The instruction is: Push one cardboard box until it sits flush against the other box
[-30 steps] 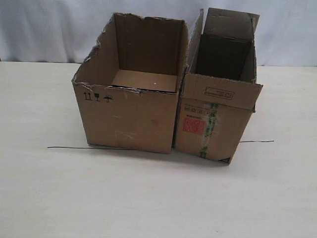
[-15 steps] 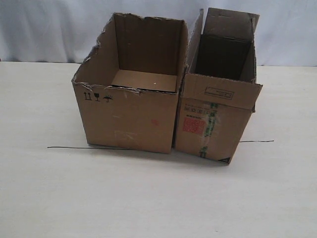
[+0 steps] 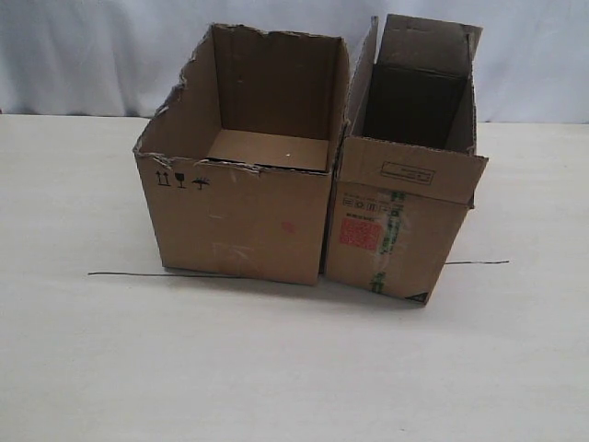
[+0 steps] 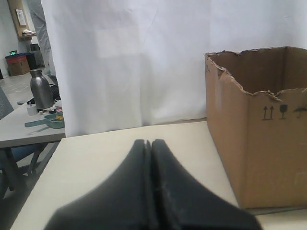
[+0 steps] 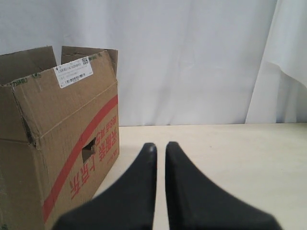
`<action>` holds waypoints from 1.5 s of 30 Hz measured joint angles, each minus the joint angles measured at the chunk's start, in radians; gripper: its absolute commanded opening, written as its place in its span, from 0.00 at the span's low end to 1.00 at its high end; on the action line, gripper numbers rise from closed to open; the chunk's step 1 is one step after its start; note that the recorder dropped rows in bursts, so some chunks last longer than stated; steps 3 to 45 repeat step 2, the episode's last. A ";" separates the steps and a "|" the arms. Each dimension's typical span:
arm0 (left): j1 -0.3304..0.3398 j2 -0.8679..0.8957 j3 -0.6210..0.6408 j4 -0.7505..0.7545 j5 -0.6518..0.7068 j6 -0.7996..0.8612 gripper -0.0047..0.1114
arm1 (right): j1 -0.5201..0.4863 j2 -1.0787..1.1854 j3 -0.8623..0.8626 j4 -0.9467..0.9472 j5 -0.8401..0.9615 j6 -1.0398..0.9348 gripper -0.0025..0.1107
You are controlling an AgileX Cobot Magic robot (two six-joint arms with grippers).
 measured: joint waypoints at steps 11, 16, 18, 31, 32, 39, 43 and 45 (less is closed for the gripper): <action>0.000 0.000 0.000 0.000 0.000 0.000 0.04 | 0.000 0.000 0.000 0.000 0.000 0.000 0.07; 0.000 0.000 0.000 0.000 0.000 0.000 0.04 | 0.000 0.000 0.000 0.000 0.000 0.000 0.07; 0.000 0.000 0.000 0.000 0.000 0.000 0.04 | 0.000 0.000 0.000 0.000 0.000 0.000 0.07; 0.000 0.000 0.000 0.000 0.000 0.000 0.04 | 0.000 0.000 0.000 0.000 0.000 0.000 0.07; 0.000 0.000 0.000 0.000 0.000 0.000 0.04 | 0.000 0.000 0.000 0.000 0.000 0.000 0.07; 0.000 0.000 0.000 0.000 0.000 0.000 0.04 | 0.000 0.000 0.000 0.000 0.000 0.000 0.07; 0.000 0.000 0.000 0.000 0.000 0.000 0.04 | 0.000 0.000 0.000 0.000 0.000 0.000 0.07; 0.000 0.000 0.000 0.000 0.000 0.000 0.04 | 0.000 0.000 0.000 0.000 0.000 0.000 0.07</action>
